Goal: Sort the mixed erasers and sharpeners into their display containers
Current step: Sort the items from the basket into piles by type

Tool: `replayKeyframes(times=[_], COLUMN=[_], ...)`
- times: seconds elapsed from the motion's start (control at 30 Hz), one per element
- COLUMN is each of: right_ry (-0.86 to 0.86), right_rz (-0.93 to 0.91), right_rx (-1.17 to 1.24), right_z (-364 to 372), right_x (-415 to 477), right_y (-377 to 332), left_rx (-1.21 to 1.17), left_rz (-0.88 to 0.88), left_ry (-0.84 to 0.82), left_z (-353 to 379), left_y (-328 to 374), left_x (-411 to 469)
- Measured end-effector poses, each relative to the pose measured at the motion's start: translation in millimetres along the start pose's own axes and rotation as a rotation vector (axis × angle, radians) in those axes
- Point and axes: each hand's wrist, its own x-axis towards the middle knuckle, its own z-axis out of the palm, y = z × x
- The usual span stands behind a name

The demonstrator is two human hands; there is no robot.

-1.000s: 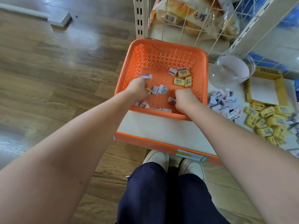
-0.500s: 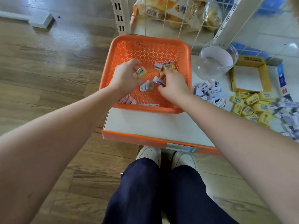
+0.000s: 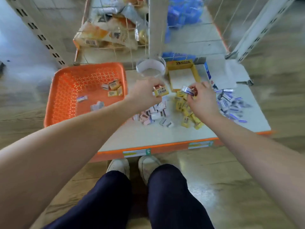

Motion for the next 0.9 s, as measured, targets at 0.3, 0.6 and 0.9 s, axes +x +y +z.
replayKeyframes(times=[0.3,0.6,0.9], right_ry=[0.020,0.115,0.081], right_rz=[0.287,0.419,0.250], right_rx=[-0.010,0.059,0.011], right_z=[-28.3,-7.9,-3.6], right_x=[-18.4,-19.9,-6.7], right_y=[128.6,139.2,84.1], left_rx=[-0.046,-0.117,-0.035], left_rz=[-0.037,-0.117,-0.115], left_ry=[-0.106,-0.068,-0.011], left_z=[112.5,147.5,80.1], left_y=[65.1,70.5,30.1], left_x=[35.3,45.4,32.2])
